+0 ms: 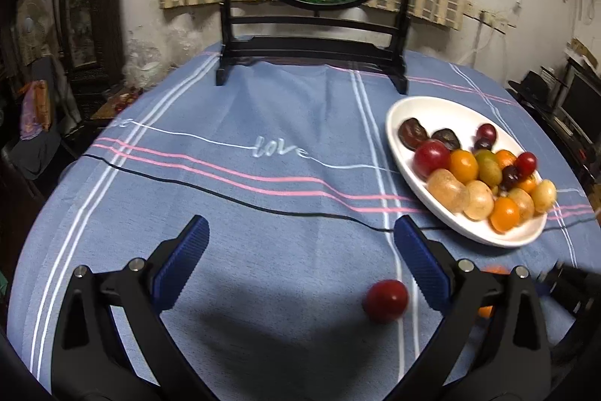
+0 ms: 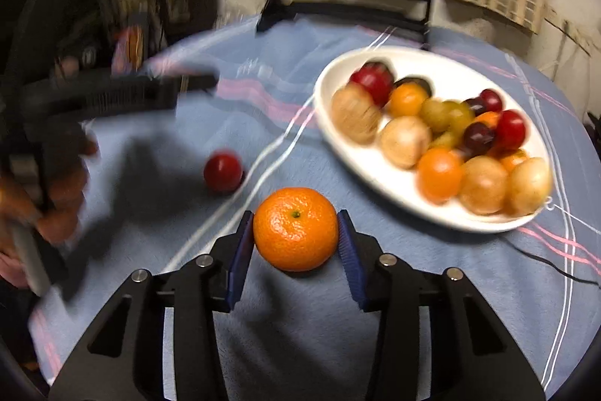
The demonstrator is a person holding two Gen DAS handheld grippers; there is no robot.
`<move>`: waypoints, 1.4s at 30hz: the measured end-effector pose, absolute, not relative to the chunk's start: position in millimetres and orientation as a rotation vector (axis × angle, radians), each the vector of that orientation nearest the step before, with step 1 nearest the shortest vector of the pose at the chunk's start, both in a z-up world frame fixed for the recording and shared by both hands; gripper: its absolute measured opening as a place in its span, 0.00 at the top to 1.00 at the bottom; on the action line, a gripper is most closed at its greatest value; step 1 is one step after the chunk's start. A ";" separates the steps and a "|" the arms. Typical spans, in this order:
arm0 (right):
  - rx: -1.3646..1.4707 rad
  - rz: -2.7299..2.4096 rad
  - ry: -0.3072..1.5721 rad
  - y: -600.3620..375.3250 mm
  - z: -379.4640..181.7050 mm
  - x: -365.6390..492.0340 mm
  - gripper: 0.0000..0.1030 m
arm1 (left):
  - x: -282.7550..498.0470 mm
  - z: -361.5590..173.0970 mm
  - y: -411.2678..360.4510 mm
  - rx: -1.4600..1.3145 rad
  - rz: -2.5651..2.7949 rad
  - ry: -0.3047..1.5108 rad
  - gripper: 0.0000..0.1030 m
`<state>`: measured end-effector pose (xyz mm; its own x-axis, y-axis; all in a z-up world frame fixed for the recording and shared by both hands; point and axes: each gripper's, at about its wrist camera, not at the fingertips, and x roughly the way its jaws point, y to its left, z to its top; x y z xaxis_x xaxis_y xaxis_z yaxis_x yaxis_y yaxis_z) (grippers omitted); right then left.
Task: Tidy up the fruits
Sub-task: 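Close the left gripper on the red tomato while the right gripper holds the mandarin, then carry both fruits onto the white plate and open both grippers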
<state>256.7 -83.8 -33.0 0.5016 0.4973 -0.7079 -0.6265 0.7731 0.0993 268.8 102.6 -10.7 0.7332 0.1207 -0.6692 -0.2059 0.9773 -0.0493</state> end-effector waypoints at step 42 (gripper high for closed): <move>0.029 0.587 0.806 -141.8 -14.5 275.8 0.57 | 266.0 -51.9 46.9 0.077 -0.088 0.886 0.71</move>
<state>275.8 -141.8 -14.5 0.5426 0.5056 -0.6708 -0.4837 0.8410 0.2425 266.0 46.9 -51.9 0.6297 -0.0449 -0.7756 0.1085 0.9936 0.0306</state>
